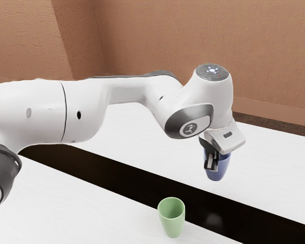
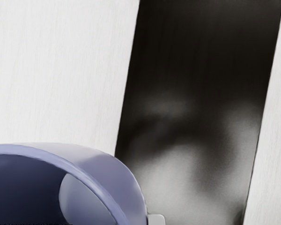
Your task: Place the left cup onto the right cup
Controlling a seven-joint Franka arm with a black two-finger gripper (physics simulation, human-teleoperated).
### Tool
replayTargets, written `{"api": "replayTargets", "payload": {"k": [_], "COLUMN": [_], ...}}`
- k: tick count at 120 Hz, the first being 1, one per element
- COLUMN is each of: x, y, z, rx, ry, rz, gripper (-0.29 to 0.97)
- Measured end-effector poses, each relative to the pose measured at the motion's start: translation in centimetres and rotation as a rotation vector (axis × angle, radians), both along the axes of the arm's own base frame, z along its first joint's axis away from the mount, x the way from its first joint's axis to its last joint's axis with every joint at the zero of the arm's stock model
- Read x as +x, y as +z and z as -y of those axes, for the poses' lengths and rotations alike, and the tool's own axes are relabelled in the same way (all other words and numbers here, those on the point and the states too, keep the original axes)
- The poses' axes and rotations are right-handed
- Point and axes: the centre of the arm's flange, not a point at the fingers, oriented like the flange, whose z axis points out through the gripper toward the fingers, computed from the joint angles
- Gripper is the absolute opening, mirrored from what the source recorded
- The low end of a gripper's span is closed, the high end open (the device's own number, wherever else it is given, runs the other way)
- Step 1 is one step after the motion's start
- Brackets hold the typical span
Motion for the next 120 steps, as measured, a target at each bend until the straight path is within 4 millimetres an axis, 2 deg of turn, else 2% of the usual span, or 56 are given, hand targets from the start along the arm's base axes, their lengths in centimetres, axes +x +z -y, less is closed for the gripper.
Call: {"api": "replayTargets", "payload": {"k": [24,69,120], "x": [-1.5,-4.4,-6.8], "y": [0.2,3.3,3.2], "z": [0.5,-0.1,-1.3], "rx": [0.023,0.078,0.105], "ry": [0.014,0.048,0.114], "rz": [-0.063,-0.118,-0.168], "gripper": [-0.11,-0.11,-0.11]}}
